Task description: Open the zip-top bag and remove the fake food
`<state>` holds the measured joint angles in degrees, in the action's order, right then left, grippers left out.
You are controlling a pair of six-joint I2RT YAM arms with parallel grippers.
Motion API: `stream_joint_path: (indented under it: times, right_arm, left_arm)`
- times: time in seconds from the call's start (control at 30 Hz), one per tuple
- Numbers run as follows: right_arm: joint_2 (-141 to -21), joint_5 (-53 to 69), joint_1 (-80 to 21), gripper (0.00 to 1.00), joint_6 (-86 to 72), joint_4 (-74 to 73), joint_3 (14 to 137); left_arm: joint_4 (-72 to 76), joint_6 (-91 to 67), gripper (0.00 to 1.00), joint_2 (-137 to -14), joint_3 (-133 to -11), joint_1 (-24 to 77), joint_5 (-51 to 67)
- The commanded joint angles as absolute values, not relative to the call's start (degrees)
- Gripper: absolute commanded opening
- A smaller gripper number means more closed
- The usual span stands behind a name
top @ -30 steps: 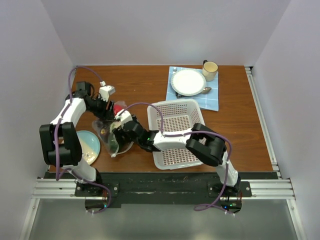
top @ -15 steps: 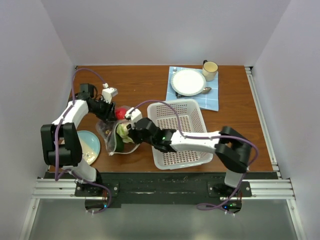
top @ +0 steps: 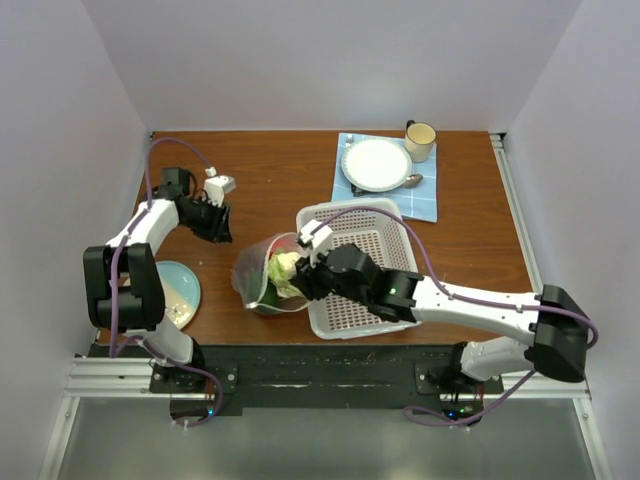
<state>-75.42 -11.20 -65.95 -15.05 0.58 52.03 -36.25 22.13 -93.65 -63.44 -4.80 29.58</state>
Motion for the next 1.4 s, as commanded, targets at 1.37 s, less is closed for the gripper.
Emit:
stream_joint_path:
  times: [1.37]
  right_arm:
    - [-108.10,-8.53,-64.60,0.00,-26.81,19.25,60.38]
  left_arm:
    - [-48.87,32.79,0.37,-88.60,-64.95,-7.47,39.99]
